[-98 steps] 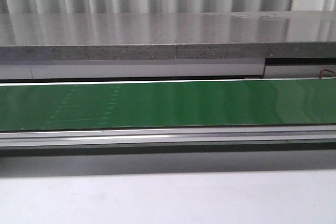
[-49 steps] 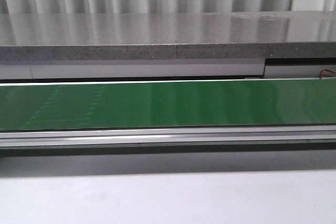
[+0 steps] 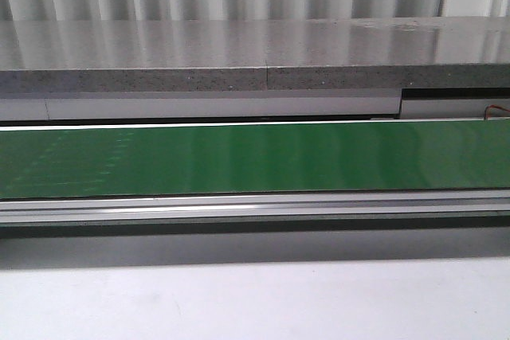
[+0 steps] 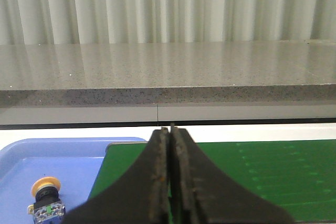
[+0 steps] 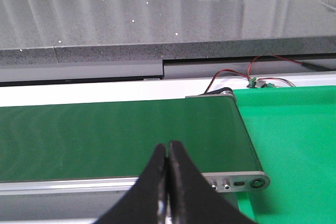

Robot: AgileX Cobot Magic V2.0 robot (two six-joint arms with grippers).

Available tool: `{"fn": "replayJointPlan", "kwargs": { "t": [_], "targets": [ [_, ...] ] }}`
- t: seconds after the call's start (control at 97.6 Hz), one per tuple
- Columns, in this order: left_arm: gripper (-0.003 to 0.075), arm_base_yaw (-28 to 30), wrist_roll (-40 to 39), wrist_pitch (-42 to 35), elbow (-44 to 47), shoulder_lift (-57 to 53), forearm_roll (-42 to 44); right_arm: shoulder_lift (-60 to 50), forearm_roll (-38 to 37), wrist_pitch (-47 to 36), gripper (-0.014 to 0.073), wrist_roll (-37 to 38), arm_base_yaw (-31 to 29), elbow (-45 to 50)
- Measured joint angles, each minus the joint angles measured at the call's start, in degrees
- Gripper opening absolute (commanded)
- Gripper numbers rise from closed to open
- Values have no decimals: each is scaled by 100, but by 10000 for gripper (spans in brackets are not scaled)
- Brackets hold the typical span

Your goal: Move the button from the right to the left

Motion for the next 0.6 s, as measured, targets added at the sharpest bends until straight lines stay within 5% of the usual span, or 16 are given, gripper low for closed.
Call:
{"fn": "replayJointPlan", "kwargs": {
  "t": [0.605],
  "targets": [
    [-20, 0, 0, -9, 0, 0, 0, -324, 332, -1240, -67, 25, 0, 1040]
  ]
}}
